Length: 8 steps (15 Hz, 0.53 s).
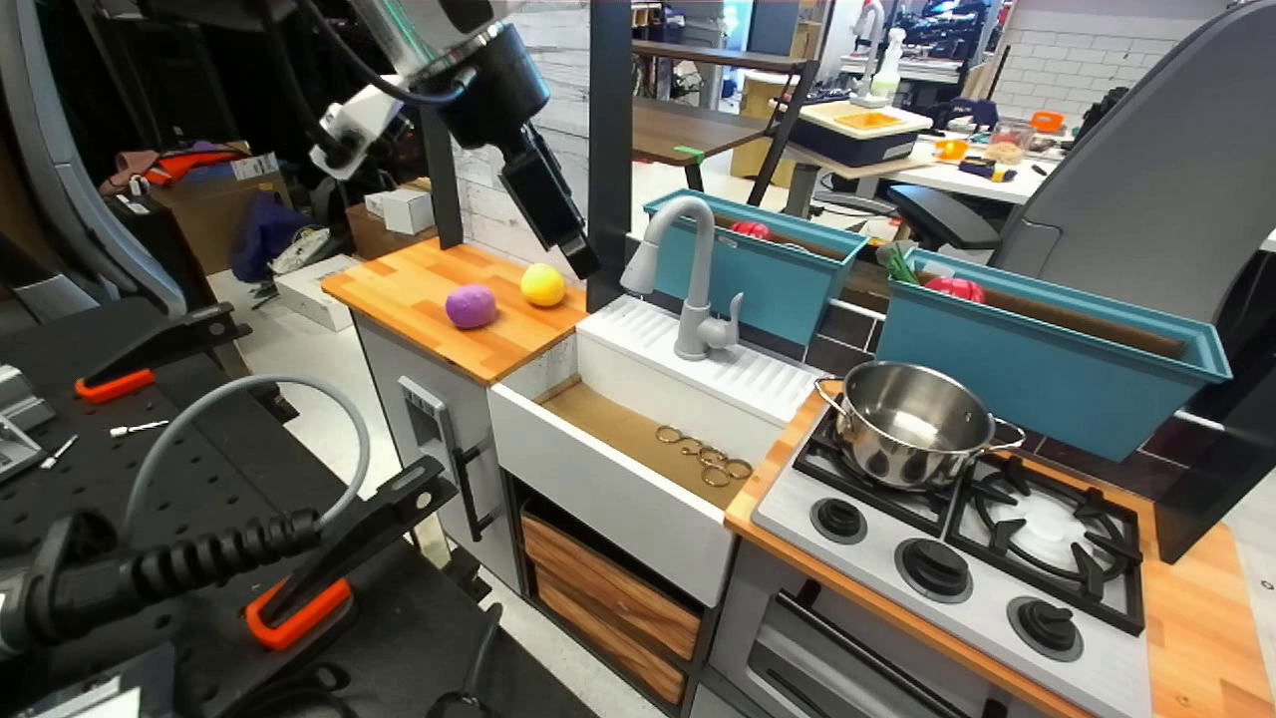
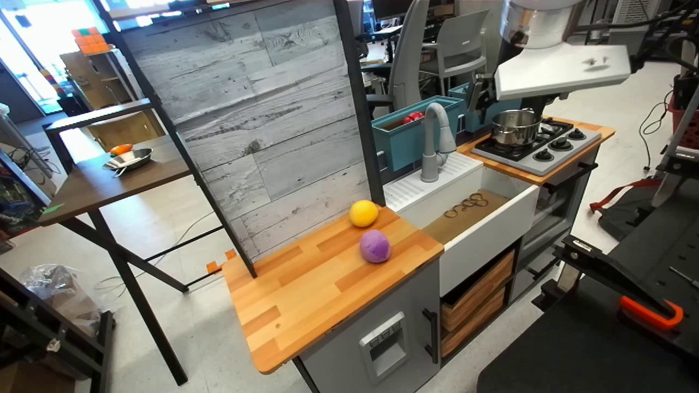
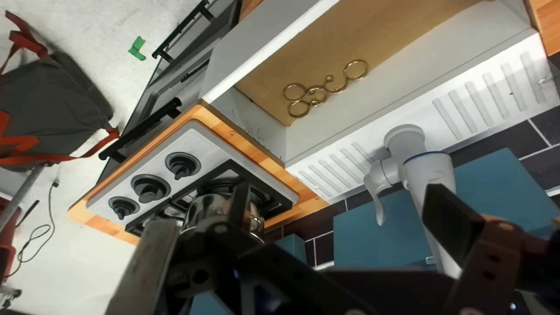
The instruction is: Move the tap nozzle to the left
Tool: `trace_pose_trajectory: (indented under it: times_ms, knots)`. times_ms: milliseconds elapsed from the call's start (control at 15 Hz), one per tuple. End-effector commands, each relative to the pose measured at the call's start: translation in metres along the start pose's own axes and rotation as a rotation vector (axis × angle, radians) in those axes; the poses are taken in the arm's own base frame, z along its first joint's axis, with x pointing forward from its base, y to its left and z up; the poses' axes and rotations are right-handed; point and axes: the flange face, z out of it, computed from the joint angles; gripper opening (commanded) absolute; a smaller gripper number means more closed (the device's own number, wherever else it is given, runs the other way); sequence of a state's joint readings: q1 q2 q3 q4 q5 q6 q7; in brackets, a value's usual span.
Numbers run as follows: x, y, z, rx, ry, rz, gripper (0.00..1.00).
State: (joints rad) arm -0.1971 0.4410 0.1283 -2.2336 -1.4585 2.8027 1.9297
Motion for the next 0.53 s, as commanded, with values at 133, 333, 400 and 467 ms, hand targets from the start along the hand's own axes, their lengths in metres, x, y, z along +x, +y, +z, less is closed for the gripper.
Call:
trace_pose_trajectory:
  times_ms: [133,333,400,467]
  knots:
    - [-0.003,-0.040,0.057,0.030,0.110,0.016,1.00]
    - [-0.017,-0.057,0.078,0.045,0.142,-0.028,1.00]
    - [-0.021,-0.063,0.083,0.058,0.148,-0.039,1.00]
    - [-0.023,-0.069,0.087,0.070,0.159,-0.049,1.00]
